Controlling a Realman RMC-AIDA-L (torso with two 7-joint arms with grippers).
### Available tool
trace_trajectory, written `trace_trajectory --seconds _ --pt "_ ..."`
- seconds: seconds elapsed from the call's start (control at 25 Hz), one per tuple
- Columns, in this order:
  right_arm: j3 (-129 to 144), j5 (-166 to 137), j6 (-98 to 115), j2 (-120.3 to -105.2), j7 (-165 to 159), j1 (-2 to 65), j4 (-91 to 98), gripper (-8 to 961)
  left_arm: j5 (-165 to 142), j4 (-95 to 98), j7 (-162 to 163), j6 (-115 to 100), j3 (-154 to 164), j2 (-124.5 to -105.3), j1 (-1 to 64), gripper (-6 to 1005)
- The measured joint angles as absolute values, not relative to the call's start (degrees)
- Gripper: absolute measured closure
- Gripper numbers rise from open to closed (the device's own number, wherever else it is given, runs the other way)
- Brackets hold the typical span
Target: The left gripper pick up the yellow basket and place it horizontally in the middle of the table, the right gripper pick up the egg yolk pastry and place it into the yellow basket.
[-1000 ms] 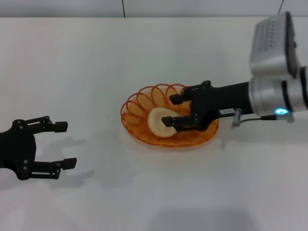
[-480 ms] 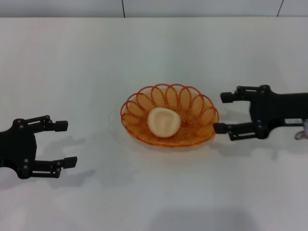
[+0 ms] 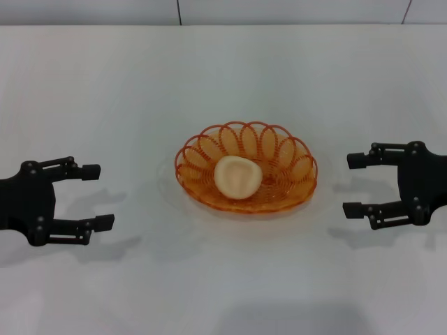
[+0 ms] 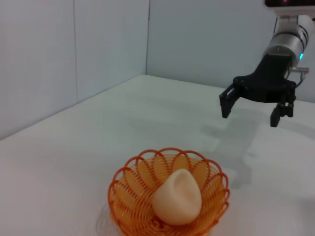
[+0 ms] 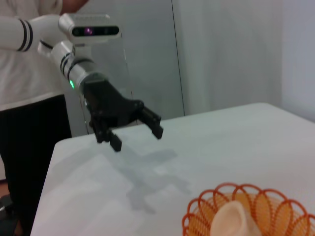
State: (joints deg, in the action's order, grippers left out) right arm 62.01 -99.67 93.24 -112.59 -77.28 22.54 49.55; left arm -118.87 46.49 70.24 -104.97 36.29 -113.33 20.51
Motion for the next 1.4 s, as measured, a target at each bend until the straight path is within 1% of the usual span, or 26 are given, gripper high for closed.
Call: trace_trajectory --seconds 0.24,0.48,0.76,1.4 --pt "61.97 -101.95 93.46 -112.81 -77.24 23.03 49.25 127 -118.87 46.49 71.85 -104.21 36.29 -113.23 21.44 119" --pt "62.19 -102.35 93.53 -112.68 -77.00 23.18 49.22 127 -119.19 46.49 73.13 -102.95 36.30 -113.35 22.42 119" --pt "61.99 -102.40 93.59 -112.54 -76.97 23.21 49.20 127 -119.52 46.49 73.19 -103.36 36.91 -113.21 22.87 119" --pt "61.96 -102.39 93.61 -112.86 -76.77 23.16 49.31 127 -120.85 46.49 72.91 -105.38 37.62 -113.11 23.21 119"
